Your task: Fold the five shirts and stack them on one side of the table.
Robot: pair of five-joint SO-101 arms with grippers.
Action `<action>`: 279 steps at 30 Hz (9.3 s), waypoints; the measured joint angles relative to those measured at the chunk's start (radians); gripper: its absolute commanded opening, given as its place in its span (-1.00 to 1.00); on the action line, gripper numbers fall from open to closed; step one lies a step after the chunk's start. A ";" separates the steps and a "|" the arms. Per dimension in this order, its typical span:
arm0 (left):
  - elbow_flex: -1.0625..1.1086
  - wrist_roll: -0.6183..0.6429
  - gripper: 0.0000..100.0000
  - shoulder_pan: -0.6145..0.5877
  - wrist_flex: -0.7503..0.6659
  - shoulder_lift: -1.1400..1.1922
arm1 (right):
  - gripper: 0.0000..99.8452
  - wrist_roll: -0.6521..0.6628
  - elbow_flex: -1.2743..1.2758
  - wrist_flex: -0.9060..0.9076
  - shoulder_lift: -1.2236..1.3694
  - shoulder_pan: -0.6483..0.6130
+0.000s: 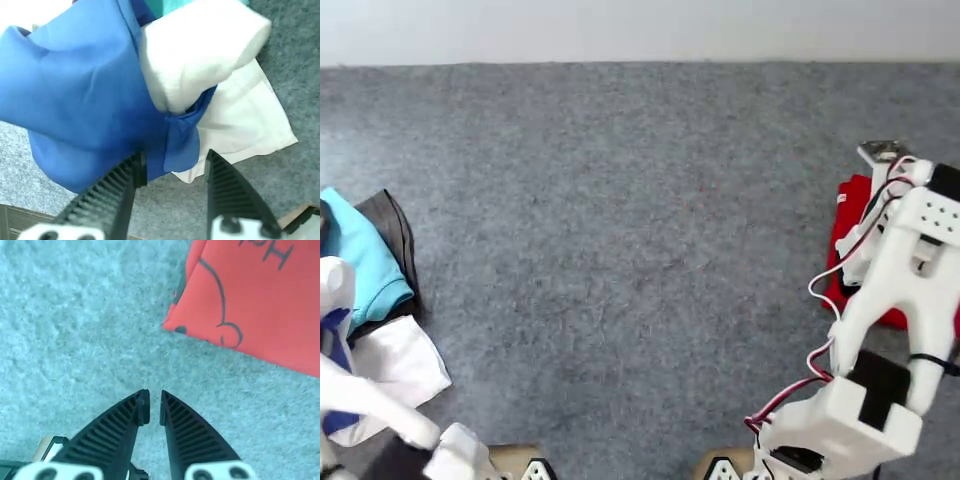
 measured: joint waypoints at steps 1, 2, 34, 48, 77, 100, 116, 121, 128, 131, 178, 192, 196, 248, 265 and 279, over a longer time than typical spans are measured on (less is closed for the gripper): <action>-0.009 0.005 -0.64 0.000 -0.008 0.026 | -0.88 0.000 0.012 0.000 -0.009 0.000; -0.015 0.020 -0.68 0.000 -0.021 0.049 | -0.88 0.000 0.025 0.000 -0.017 0.000; -0.618 0.680 -0.97 0.582 -0.100 -0.135 | -0.88 -0.003 0.227 0.000 -0.262 0.000; -0.655 0.741 -0.97 1.191 -0.463 -0.126 | -0.88 -0.003 0.373 0.000 -0.364 0.000; -0.299 0.730 -0.62 1.309 0.058 0.124 | -0.88 -0.005 0.400 0.000 -0.473 -0.146; 0.014 0.632 -0.58 0.842 0.114 -0.176 | -0.88 -0.112 0.400 -0.146 -0.313 -0.606; -0.008 0.724 -0.50 1.151 0.037 0.170 | -0.88 -0.117 0.400 -0.072 -0.313 -0.609; -0.213 0.744 -0.51 1.151 0.037 0.411 | -0.88 -0.117 0.400 -0.032 -0.311 -0.606; -0.391 0.796 -0.61 1.103 0.037 0.664 | -0.88 -0.117 0.400 -0.028 -0.311 -0.493; -0.400 0.793 -0.66 1.109 0.037 0.712 | -0.88 -0.117 0.400 -0.009 -0.311 -0.443; -0.509 0.749 -0.97 1.085 0.115 0.258 | -0.88 -0.117 0.400 -0.041 -0.397 -0.411; 0.064 0.749 -0.97 0.988 0.094 -0.304 | -0.86 -0.118 0.325 -0.400 -0.282 -0.717; 0.144 0.749 -0.97 0.988 0.086 -0.364 | -0.68 -0.118 0.255 -0.417 -0.140 -0.795; 0.209 0.749 -0.97 0.988 0.086 -0.422 | -0.58 -0.117 -0.798 0.000 0.767 -1.040; 0.252 0.749 -0.97 0.988 0.060 -0.422 | -0.68 -0.048 -0.798 -0.106 0.802 -0.964; 0.252 0.749 -0.97 0.988 0.017 -0.422 | -0.98 -0.043 -0.798 -0.114 0.769 -0.905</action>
